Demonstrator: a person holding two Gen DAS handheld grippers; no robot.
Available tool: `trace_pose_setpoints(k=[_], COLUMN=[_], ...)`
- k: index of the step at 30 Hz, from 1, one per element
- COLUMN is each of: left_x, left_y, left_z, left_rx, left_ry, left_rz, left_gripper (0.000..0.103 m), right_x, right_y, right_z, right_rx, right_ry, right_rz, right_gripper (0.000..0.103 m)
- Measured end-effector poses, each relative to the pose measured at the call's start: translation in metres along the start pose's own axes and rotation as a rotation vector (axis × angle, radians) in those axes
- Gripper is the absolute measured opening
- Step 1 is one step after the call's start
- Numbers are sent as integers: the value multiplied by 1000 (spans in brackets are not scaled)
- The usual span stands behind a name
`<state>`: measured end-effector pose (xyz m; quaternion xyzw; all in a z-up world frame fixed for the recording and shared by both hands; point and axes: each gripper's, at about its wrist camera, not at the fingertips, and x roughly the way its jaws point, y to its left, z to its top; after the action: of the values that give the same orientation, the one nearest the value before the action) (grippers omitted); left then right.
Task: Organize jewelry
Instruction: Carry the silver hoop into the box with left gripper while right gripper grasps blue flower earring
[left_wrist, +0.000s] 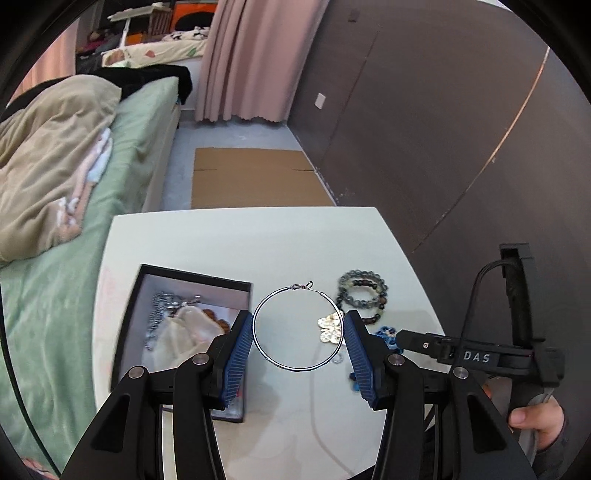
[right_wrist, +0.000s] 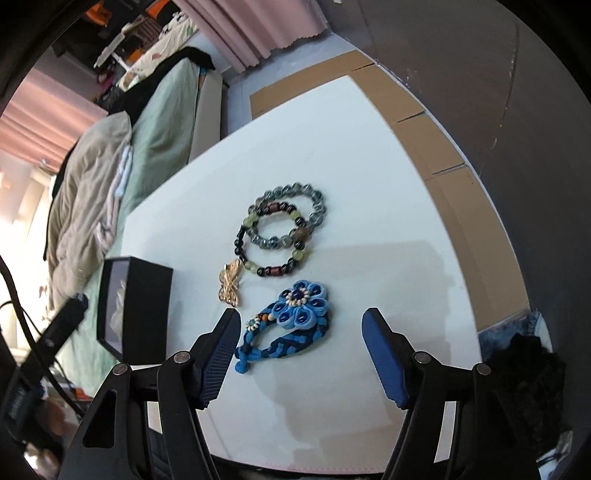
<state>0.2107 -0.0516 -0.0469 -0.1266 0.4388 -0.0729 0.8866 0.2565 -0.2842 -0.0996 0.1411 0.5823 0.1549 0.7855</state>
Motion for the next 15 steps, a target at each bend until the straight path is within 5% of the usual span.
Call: trace_pose_setpoints(k=[11, 15], left_x=[-2, -5], left_y=[38, 50], left_z=[-8, -8], left_rx=[-47, -64], left_ry=[12, 13], left_rz=[28, 32], left_gripper=[52, 52], right_x=[18, 28], right_y=[18, 26], right_z=[1, 0], right_rx=[-44, -75], right_ry=[17, 32], right_rz=[-128, -190], right_gripper=[60, 38])
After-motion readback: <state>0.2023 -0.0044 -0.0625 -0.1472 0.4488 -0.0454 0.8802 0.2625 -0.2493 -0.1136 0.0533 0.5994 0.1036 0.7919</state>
